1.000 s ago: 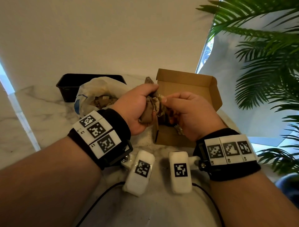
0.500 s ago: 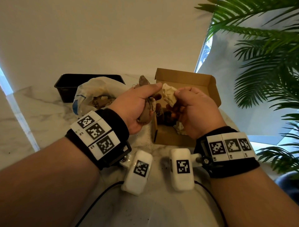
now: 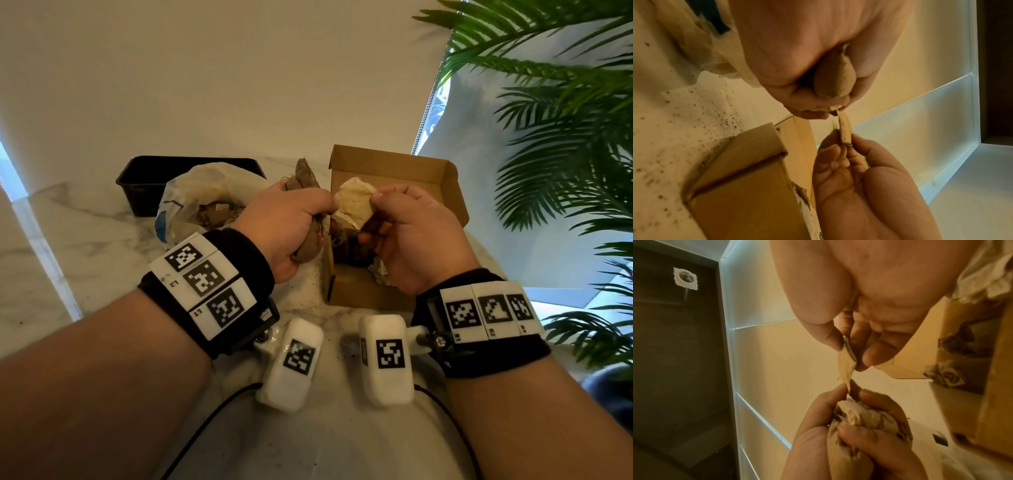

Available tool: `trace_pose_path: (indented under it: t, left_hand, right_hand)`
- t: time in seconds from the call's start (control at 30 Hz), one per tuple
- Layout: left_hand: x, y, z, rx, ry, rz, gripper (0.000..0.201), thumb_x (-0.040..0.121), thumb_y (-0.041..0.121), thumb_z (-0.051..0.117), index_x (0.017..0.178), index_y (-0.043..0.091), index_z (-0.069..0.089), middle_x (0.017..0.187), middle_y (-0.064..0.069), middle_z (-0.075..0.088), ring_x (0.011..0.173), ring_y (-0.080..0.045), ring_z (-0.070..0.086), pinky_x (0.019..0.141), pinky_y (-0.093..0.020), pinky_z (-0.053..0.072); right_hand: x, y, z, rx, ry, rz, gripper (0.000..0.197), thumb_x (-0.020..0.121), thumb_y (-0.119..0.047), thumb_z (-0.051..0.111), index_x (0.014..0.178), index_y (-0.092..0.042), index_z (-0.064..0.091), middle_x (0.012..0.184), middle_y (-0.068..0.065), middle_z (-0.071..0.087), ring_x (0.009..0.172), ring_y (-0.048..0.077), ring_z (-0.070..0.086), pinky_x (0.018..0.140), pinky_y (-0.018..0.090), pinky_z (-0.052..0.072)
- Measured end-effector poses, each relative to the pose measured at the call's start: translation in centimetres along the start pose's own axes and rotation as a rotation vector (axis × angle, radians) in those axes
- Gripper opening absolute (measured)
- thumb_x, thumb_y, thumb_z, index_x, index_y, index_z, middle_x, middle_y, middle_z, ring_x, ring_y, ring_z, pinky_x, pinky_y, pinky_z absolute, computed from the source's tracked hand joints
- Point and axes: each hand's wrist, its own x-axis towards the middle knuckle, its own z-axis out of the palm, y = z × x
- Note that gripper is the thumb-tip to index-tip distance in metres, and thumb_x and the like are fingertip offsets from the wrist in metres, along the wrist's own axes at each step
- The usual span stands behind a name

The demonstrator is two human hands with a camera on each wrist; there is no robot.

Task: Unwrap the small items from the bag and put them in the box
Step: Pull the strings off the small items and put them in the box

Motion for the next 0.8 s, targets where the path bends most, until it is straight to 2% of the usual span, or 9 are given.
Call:
trace_pose_path:
  t: [0.07,0.13,0.23,0.37,0.47,0.57,0.63,0.7,0.8]
  left_hand:
    - [-0.1,0.1,0.1,-0.025,-0.006,-0.007,0.011,0.09,0.001,0.066,0.094,0.007,0.058,0.071,-0.01,0.062,0.056,-0.018,0.061,0.04,-0.017,0.043]
    - [-0.2,0.1,0.2,-0.045,-0.015,-0.016,0.01,0.091,0.001,0.065,0.096,0.006,0.058,0.067,-0.008,0.062,0.052,-0.016,0.062,0.04,-0.016,0.043]
    - [-0.2,0.0,0.2,-0.057,-0.026,-0.045,0.018,0.092,0.006,0.067,0.109,0.005,0.06,0.077,-0.011,0.062,0.056,-0.016,0.06,0.039,-0.018,0.042]
    - [-0.2,0.1,0.0,-0.053,-0.004,-0.044,0.018,0.092,0.014,0.071,0.106,0.006,0.063,0.079,-0.007,0.065,0.053,-0.013,0.061,0.039,-0.018,0.042]
    - [-0.1,0.2,0.0,-0.05,0.018,-0.039,0.014,0.093,0.015,0.071,0.101,0.006,0.064,0.075,-0.007,0.062,0.05,-0.012,0.058,0.04,-0.016,0.04]
    - [0.0,0.1,-0.1,-0.043,0.018,-0.04,0.014,0.092,0.016,0.071,0.099,0.006,0.064,0.072,-0.006,0.06,0.051,-0.013,0.057,0.04,-0.016,0.04]
    - [0.0,0.1,-0.1,-0.046,0.008,-0.041,0.014,0.092,0.016,0.071,0.099,0.007,0.063,0.071,-0.005,0.06,0.051,-0.013,0.057,0.04,-0.018,0.041]
    - [0.0,0.0,-0.1,-0.055,0.003,-0.042,0.015,0.092,0.017,0.072,0.097,0.008,0.063,0.07,-0.005,0.059,0.052,-0.014,0.056,0.04,-0.019,0.041]
    - [-0.1,0.1,-0.1,-0.087,0.006,-0.057,0.019,0.089,0.026,0.077,0.088,0.015,0.061,0.074,-0.002,0.06,0.052,-0.013,0.054,0.041,-0.019,0.041]
  right_hand:
    - [-0.1,-0.1,0.0,0.032,-0.014,0.004,0.007,0.097,-0.006,0.057,0.1,-0.011,0.06,0.088,0.008,0.072,0.071,0.02,0.069,0.054,0.028,0.054]
    - [-0.2,-0.3,0.0,0.017,-0.042,0.0,0.015,0.094,-0.001,0.06,0.105,-0.012,0.061,0.092,0.009,0.074,0.073,0.021,0.07,0.056,0.028,0.055]
    - [0.0,-1.3,-0.4,-0.057,-0.02,-0.029,0.024,0.091,0.009,0.059,0.103,-0.012,0.063,0.099,0.01,0.073,0.073,0.019,0.072,0.056,0.027,0.055]
    - [0.7,-3.8,-2.3,-0.206,0.027,-0.067,0.023,0.092,0.009,0.058,0.101,-0.011,0.063,0.094,0.013,0.07,0.069,0.021,0.067,0.054,0.028,0.055]
    - [1.3,-5.1,-3.9,-0.465,0.002,-0.022,0.023,0.093,0.009,0.056,0.104,-0.01,0.064,0.1,0.017,0.066,0.071,0.022,0.067,0.055,0.029,0.057]
    - [2.0,-5.4,-5.1,-0.755,-0.035,0.087,0.025,0.094,0.009,0.055,0.108,-0.009,0.065,0.108,0.018,0.068,0.088,0.029,0.071,0.073,0.038,0.063]
    - [2.4,-5.3,-5.3,-0.926,-0.062,0.141,0.025,0.092,0.008,0.057,0.105,-0.011,0.068,0.106,0.017,0.069,0.094,0.033,0.071,0.082,0.046,0.062]
    - [2.9,-5.1,-5.3,-1.073,-0.088,0.164,0.023,0.09,0.005,0.062,0.101,-0.014,0.07,0.101,0.014,0.071,0.091,0.035,0.072,0.082,0.049,0.062]
    - [3.2,-5.0,-5.1,-1.259,-0.116,0.173,0.019,0.089,-0.003,0.067,0.097,-0.019,0.072,0.094,0.009,0.074,0.083,0.03,0.074,0.08,0.046,0.062]
